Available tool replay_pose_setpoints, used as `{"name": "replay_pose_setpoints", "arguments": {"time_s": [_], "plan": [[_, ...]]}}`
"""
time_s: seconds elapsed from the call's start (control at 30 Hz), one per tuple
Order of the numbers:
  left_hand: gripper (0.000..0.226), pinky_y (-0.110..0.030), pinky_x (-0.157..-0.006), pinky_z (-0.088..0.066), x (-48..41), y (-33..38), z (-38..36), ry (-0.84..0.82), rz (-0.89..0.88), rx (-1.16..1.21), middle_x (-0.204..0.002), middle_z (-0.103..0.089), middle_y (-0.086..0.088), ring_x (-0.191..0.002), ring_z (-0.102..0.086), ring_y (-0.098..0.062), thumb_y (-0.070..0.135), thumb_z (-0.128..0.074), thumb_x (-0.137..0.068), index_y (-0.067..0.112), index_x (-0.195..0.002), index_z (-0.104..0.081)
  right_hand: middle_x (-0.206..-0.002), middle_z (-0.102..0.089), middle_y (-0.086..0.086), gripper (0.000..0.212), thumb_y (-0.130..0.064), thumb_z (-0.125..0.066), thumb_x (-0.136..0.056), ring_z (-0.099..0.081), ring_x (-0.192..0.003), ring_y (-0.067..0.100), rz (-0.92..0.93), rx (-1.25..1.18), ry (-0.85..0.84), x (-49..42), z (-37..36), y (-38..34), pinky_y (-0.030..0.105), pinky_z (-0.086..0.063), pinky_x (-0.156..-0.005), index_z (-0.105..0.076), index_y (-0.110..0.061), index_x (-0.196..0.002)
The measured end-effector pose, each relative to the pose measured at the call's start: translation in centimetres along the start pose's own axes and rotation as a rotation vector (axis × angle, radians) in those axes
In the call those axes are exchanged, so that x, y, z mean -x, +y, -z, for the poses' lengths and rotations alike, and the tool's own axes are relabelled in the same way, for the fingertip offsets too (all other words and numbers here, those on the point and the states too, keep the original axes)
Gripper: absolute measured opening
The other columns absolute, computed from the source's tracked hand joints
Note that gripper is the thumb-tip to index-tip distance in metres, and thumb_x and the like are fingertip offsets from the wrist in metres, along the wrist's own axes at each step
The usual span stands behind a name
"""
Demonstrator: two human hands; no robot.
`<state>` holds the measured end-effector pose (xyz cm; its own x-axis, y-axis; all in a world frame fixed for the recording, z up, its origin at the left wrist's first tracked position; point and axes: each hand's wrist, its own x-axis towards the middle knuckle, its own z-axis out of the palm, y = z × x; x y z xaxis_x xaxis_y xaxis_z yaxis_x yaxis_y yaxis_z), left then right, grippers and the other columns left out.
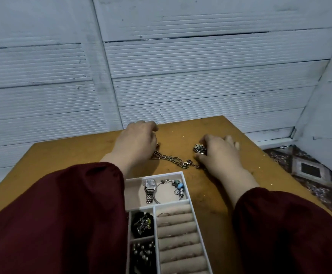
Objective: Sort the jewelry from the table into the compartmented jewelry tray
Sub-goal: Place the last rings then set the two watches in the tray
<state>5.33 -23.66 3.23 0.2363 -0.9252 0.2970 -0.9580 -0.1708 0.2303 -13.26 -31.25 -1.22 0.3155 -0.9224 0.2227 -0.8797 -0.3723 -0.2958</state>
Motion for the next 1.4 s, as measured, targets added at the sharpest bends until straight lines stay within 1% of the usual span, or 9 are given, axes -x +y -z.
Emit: {"name": "replay_pose_setpoints", "arguments": {"time_s": [0.13, 0.3, 0.47, 0.67, 0.87, 1.0, 1.17, 1.3, 1.4], "plan": [[0.031, -0.039, -0.092, -0.045, -0.8, -0.9, -0.3, 0.016, 0.022, 0.030, -0.119, -0.062, -0.007, -0.113, -0.053, -0.027, 0.019, -0.043, -0.094, 0.017, -0.120, -0.059, -0.120, -0.061, 0.000, 0.038, -0.046, -0.062, -0.086, -0.046, -0.118, 0.026, -0.008, -0.051, 0.016, -0.7, -0.4, 0.5, 0.039, -0.033, -0.096, -0.054, -0.025, -0.117], [0.031, -0.039, -0.094, -0.045, -1.2, -1.3, -0.5, 0.008, 0.038, 0.073, -0.121, -0.062, -0.005, -0.113, -0.053, -0.025, 0.020, -0.048, -0.093, 0.017, -0.122, -0.058, -0.096, -0.067, 0.001, 0.027, -0.042, -0.049, -0.093, -0.060, -0.097, 0.026, -0.013, -0.139, 0.101, -0.9, -0.5, -0.1, 0.038, -0.042, -0.086, -0.057, -0.021, -0.107], [0.030, -0.037, -0.094, -0.045, -1.5, -2.0, -1.0, 0.016, 0.073, 0.105, -0.120, -0.062, -0.005, -0.113, -0.054, -0.025, 0.018, -0.051, -0.092, 0.016, -0.121, -0.059, -0.100, -0.065, 0.006, 0.029, -0.041, -0.041, -0.099, -0.054, -0.104, 0.030, -0.022, -0.138, 0.061, -1.2, -0.7, 0.2, 0.039, -0.036, -0.085, -0.062, -0.021, -0.100], [0.035, -0.042, -0.096, -0.044, -2.4, -3.2, -2.0, -0.082, 0.127, 0.005, -0.123, -0.061, -0.010, -0.115, -0.051, -0.032, 0.031, -0.049, -0.092, 0.017, -0.123, -0.058, -0.111, -0.060, 0.000, 0.029, -0.051, -0.053, -0.091, -0.048, -0.112, 0.027, -0.043, -0.109, 0.050, -1.3, -0.4, 0.5, 0.042, -0.034, -0.094, -0.065, -0.030, -0.107], [0.036, -0.039, -0.089, -0.043, -3.0, -3.4, -2.8, -0.176, 0.129, -0.132, -0.115, -0.064, -0.011, -0.111, -0.050, -0.034, 0.047, -0.050, -0.091, 0.019, -0.108, -0.066, -0.106, -0.063, -0.006, 0.022, -0.050, -0.061, -0.086, -0.049, -0.107, 0.022, -0.022, -0.132, 0.120, -1.0, -0.2, 0.3, 0.037, -0.034, -0.088, -0.065, -0.032, -0.098], [0.041, -0.038, -0.089, -0.042, -3.0, -3.0, -2.7, -0.189, 0.155, -0.131, -0.115, -0.063, -0.009, -0.110, -0.050, -0.033, 0.052, -0.059, -0.085, 0.020, -0.109, -0.066, -0.101, -0.066, -0.007, 0.025, -0.050, -0.061, -0.085, -0.050, -0.101, 0.019, 0.017, -0.161, 0.224, -0.9, 0.0, -0.4, 0.032, -0.029, -0.078, -0.066, -0.030, -0.100], [0.032, -0.037, -0.085, -0.046, -2.8, -2.8, -2.5, -0.160, 0.186, -0.065, -0.108, -0.065, -0.005, -0.104, -0.054, -0.028, 0.046, -0.066, -0.082, 0.024, -0.104, -0.064, -0.078, -0.062, -0.011, 0.019, -0.042, -0.070, -0.081, -0.058, -0.083, 0.014, 0.008, -0.404, 0.253, -0.9, -0.1, -0.7, 0.025, -0.038, -0.066, -0.066, -0.025, -0.090], [0.017, -0.035, -0.078, -0.047, -2.5, -2.8, -2.4, -0.128, 0.218, 0.000, -0.098, -0.065, -0.006, -0.096, -0.058, -0.028, 0.038, -0.063, -0.087, 0.022, -0.092, -0.061, -0.066, -0.056, -0.013, 0.015, -0.027, -0.076, -0.079, -0.050, -0.059, -0.002, -0.012, -0.627, 0.240, -0.8, 0.1, -0.6, 0.007, -0.033, -0.045, -0.065, -0.018, -0.085], [0.018, -0.032, -0.067, -0.043, -2.3, -3.2, -2.2, -0.114, 0.255, 0.125, -0.079, -0.061, -0.003, -0.083, -0.058, -0.026, 0.033, -0.063, -0.088, 0.021, -0.077, -0.056, -0.068, -0.059, -0.006, 0.018, -0.029, -0.077, -0.078, -0.055, -0.062, 0.007, -0.043, -0.687, 0.244, -0.7, 0.2, -0.5, 0.018, -0.042, -0.054, -0.066, -0.017, -0.085]]}}
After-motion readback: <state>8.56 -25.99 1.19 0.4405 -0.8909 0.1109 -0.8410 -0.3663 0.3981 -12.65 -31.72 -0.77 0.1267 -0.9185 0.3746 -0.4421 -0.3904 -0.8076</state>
